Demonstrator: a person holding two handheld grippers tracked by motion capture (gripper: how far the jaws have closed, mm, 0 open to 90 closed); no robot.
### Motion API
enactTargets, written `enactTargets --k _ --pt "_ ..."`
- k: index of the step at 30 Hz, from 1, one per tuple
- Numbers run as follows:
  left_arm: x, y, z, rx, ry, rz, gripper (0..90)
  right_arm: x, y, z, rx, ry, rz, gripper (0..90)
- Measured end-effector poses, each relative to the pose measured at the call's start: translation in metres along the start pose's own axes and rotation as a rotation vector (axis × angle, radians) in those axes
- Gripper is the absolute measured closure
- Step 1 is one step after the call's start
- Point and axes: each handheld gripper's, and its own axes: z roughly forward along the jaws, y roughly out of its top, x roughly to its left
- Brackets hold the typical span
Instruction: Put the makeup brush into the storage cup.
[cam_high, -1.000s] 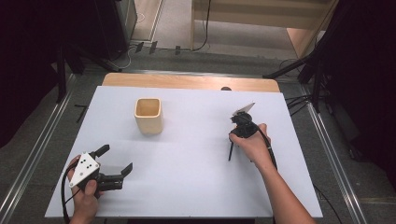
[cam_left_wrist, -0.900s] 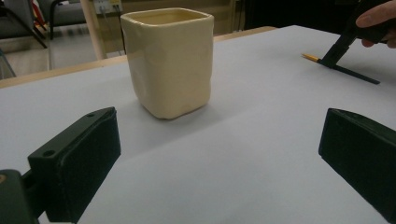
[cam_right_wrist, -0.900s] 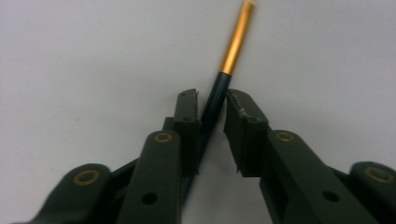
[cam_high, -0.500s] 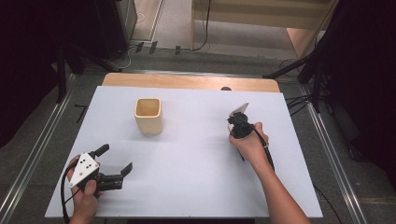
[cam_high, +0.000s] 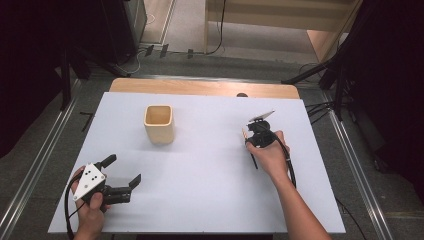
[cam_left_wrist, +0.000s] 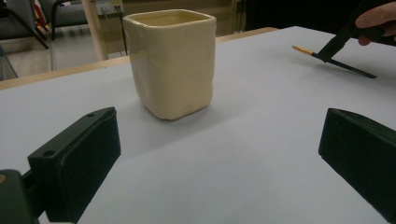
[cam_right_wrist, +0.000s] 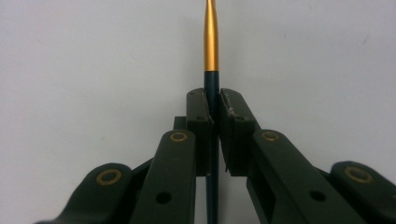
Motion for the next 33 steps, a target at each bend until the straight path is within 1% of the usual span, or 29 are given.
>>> enactTargets --k 2,3,4,5,7,8,9,10,11,12,13,14,15,17,18,19,20,22,23,24,25,26,28,29,31,32,33 --pt "0.0 0.0 0.0 0.002 0.0 0.001 0.0 0.002 0.0 -0.003 -0.037 0.012 -0.005 84.1" --pt "0.001 0.0 0.0 0.002 0.001 0.0 0.0 0.004 0.0 -0.007 -0.079 0.021 -0.01 84.1" --pt "0.001 0.0 0.0 0.002 0.001 0.0 0.0 0.004 0.0 -0.008 -0.096 0.025 -0.015 84.1" --pt "0.001 0.0 0.0 0.002 0.0 0.001 0.0 0.004 0.0 -0.008 -0.096 0.025 -0.015 84.1" --pt "0.0 0.0 0.0 0.001 0.0 0.001 0.0 0.005 0.0 -0.011 -0.134 0.042 -0.009 84.1" --pt "0.0 0.0 0.0 0.0 -0.001 0.0 0.0 0.006 0.0 -0.013 -0.172 0.049 -0.013 84.1" --pt "0.0 0.0 0.0 0.0 -0.001 0.0 0.0 0.006 0.0 -0.014 -0.194 0.054 -0.014 84.1" --pt "0.001 0.0 0.0 -0.001 0.0 -0.001 0.0 0.007 0.0 -0.015 -0.211 0.057 -0.016 84.1" --pt "0.001 0.0 0.0 -0.003 -0.001 -0.002 0.0 0.007 0.0 -0.015 -0.211 0.057 -0.016 84.1" --pt "0.001 0.0 0.0 -0.006 0.0 -0.003 0.0 0.008 -0.001 -0.017 -0.246 0.064 -0.024 84.1" --pt "0.001 0.0 0.0 -0.007 -0.001 -0.003 0.0 0.009 -0.001 -0.018 -0.259 0.07 -0.017 84.1" --pt "0.001 0.0 0.0 -0.007 -0.001 -0.003 0.0 0.009 -0.001 -0.019 -0.276 0.072 -0.021 84.2" --pt "0.001 0.0 0.0 -0.007 -0.001 -0.003 0.0 0.009 -0.001 -0.019 -0.276 0.072 -0.021 84.2" --pt "0.001 0.0 0.0 -0.004 -0.001 -0.002 0.0 0.01 -0.002 -0.021 -0.316 0.081 -0.023 84.1" --pt "0.001 0.0 0.0 -0.003 -0.001 -0.002 0.0 0.01 -0.002 -0.022 -0.351 0.092 -0.031 84.1" --pt "0.001 0.0 0.0 -0.003 -0.001 -0.002 0.0 0.01 -0.002 -0.022 -0.351 0.092 -0.031 84.1" --pt "0.001 0.0 0.0 -0.001 -0.001 -0.001 0.0 0.011 -0.002 -0.023 -0.397 0.099 -0.042 84.1" --pt "0.0 0.0 0.0 -0.003 -0.001 -0.002 0.0 0.012 -0.003 -0.024 -0.444 0.106 -0.056 84.1" --pt "0.0 0.0 0.0 -0.003 -0.001 -0.002 0.0 0.012 -0.003 -0.024 -0.444 0.106 -0.056 84.1" --pt "0.001 0.0 0.0 -0.003 -0.001 -0.002 0.0 0.012 -0.005 -0.025 -0.495 0.116 -0.049 84.1" --pt "0.0 0.0 0.0 -0.004 -0.001 -0.003 0.0 0.011 -0.005 -0.025 -0.511 0.12 -0.043 84.1" --pt "0.001 0.0 0.0 -0.004 -0.001 -0.004 0.0 0.011 -0.005 -0.025 -0.511 0.12 -0.043 84.1" --pt "0.001 0.0 0.0 -0.005 -0.001 -0.004 0.0 0.01 -0.006 -0.025 -0.527 0.116 -0.04 84.1" --pt "0.001 0.0 0.0 -0.004 -0.001 -0.004 0.0 0.009 -0.006 -0.024 -0.54 0.107 -0.035 84.1" --pt "0.001 0.0 0.0 -0.005 0.0 -0.005 0.0 0.008 -0.007 -0.023 -0.565 0.111 -0.038 84.2" --pt "0.001 0.0 0.0 -0.005 0.0 -0.005 0.0 0.008 -0.007 -0.023 -0.565 0.111 -0.038 84.2" --pt "0.001 0.0 0.0 -0.005 0.0 -0.007 0.0 0.009 -0.007 -0.024 -0.605 0.115 -0.053 84.1"
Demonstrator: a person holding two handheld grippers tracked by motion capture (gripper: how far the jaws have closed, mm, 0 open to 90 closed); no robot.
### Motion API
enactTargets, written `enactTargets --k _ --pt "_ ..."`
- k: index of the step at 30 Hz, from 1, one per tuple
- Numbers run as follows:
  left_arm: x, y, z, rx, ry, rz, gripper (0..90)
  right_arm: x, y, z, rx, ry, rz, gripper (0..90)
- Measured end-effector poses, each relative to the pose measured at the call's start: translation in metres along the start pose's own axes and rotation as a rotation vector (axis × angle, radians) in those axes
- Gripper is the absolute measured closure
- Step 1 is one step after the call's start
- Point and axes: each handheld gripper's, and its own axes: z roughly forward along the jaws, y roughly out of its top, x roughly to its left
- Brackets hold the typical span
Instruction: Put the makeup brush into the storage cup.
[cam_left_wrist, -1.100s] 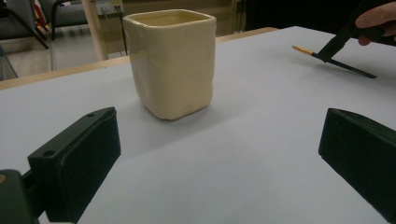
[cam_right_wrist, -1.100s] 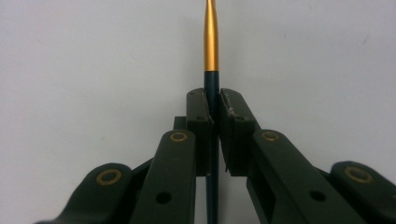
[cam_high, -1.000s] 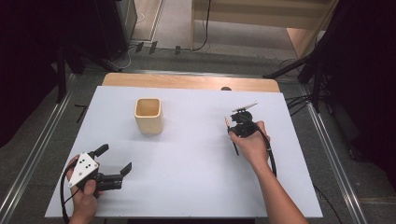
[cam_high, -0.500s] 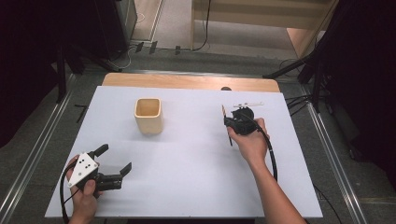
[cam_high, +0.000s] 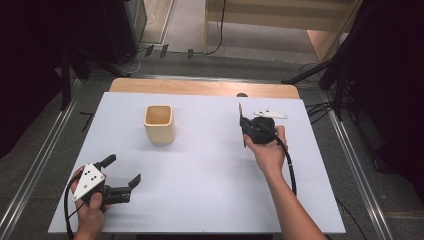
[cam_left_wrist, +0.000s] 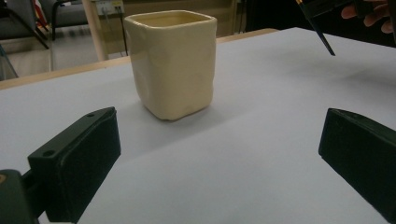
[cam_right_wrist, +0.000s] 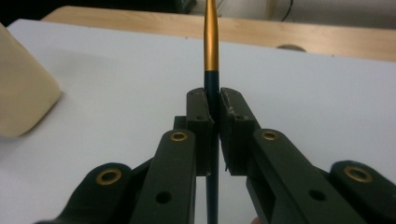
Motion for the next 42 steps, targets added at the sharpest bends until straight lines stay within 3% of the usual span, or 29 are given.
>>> enactTargets --k 3,5,10,11,21,33,42 --pt "0.0 0.0 0.0 0.001 0.0 0.0 0.0 0.002 0.001 -0.001 -0.032 0.005 -0.018 84.1" --pt "0.0 0.0 0.0 0.0 -0.001 0.001 0.0 0.007 0.002 -0.004 -0.087 0.007 -0.045 84.1" --pt "0.0 0.0 0.0 0.0 -0.001 0.001 0.0 0.009 0.004 -0.005 -0.132 0.0 -0.043 84.1" --pt "0.0 0.0 0.0 0.0 -0.001 0.001 0.0 0.01 0.005 -0.006 -0.168 0.015 -0.043 84.1" --pt "0.0 0.0 0.0 0.0 -0.001 0.002 0.0 0.019 0.007 -0.01 -0.305 0.051 -0.063 84.1" --pt "0.0 0.0 0.0 0.0 -0.002 0.003 0.0 0.027 0.01 -0.007 -0.368 0.064 -0.036 84.1" --pt "0.0 0.0 -0.001 0.001 -0.002 0.002 0.0 0.047 0.016 -0.001 -0.379 0.083 -0.074 84.1"
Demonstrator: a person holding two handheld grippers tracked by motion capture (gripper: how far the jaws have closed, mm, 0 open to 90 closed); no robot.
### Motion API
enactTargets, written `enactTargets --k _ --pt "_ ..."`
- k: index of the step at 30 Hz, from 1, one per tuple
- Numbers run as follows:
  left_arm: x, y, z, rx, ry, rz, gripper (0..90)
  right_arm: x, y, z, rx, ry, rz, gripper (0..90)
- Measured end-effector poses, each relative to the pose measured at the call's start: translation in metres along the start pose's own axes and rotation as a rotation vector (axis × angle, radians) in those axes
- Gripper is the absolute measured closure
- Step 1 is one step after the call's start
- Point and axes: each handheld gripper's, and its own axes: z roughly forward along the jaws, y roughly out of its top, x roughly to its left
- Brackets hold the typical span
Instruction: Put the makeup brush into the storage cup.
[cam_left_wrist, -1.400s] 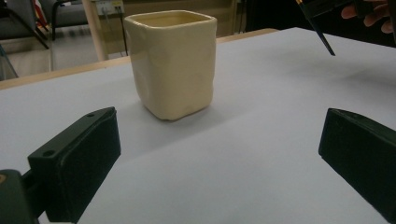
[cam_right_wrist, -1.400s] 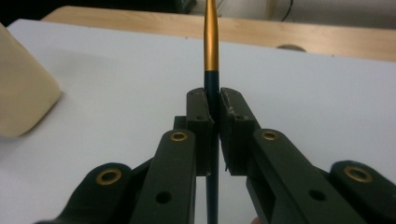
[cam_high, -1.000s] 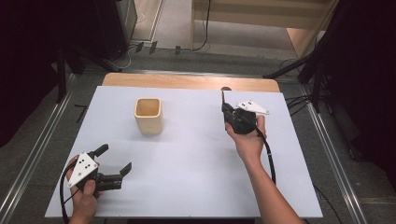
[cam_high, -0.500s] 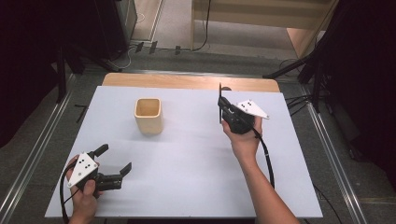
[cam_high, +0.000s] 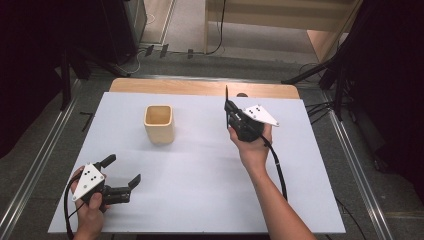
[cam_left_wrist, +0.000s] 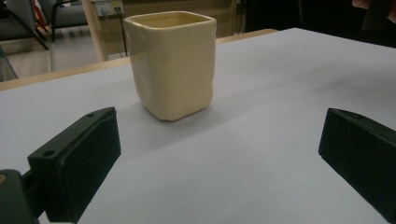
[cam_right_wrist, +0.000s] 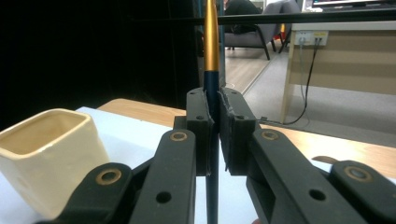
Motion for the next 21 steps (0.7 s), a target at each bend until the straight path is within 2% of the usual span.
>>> enactTargets --k 13,21 --pt "0.0 0.0 -0.001 -0.005 0.0 0.001 0.0 0.023 0.007 0.016 -0.021 0.036 0.002 84.1" --pt "0.0 0.001 -0.001 -0.007 -0.003 0.0 0.0 0.045 0.013 0.029 -0.038 0.076 -0.002 84.1"
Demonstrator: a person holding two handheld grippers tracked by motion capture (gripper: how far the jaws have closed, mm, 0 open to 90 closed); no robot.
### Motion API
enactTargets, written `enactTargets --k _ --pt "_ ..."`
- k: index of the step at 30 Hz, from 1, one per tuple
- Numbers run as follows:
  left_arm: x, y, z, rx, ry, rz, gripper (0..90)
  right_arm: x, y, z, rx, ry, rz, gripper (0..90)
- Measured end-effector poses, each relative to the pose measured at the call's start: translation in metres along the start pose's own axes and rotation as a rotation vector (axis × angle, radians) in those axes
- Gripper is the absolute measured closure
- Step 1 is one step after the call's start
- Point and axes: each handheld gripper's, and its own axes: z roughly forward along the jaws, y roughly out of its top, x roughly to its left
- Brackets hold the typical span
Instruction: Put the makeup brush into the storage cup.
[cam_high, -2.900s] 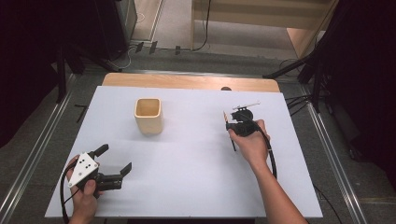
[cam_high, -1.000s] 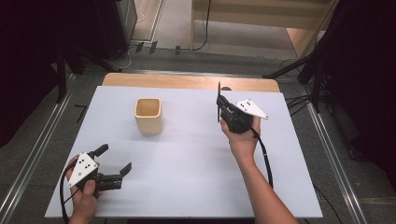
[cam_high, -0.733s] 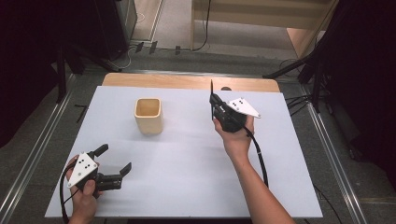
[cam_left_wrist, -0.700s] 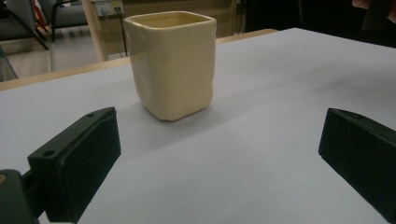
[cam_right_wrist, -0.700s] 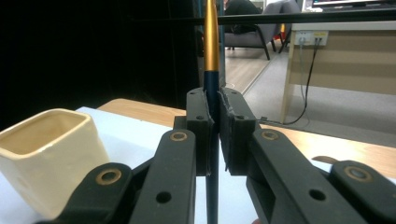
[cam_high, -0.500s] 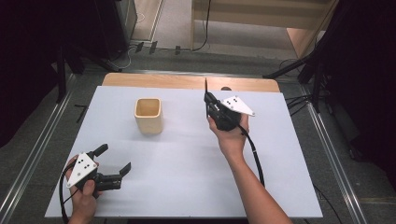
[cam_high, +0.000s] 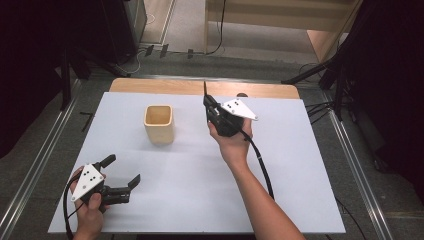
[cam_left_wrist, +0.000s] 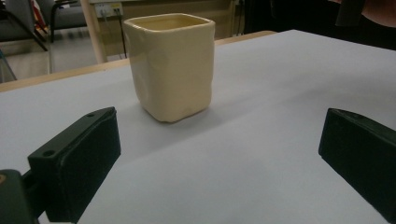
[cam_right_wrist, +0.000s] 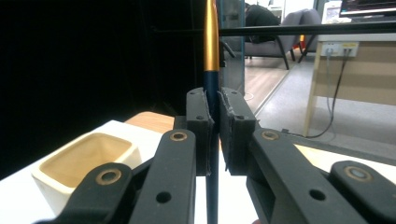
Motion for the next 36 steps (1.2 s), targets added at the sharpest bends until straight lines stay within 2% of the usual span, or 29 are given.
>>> enactTargets --k 5,7,22,36 --pt "0.0 0.0 0.0 -0.001 -0.003 0.0 0.0 0.009 0.003 0.006 -0.013 0.018 0.01 84.1" --pt "0.0 0.0 0.0 -0.001 -0.003 0.0 0.0 0.017 0.003 0.011 -0.016 0.03 0.015 84.1" --pt "-0.001 0.0 -0.001 0.0 -0.013 0.004 0.0 0.049 0.006 0.031 -0.032 0.077 0.012 84.1" --pt "0.0 0.001 -0.002 -0.008 -0.015 -0.003 0.0 0.073 0.008 0.048 -0.043 0.122 0.018 84.1"
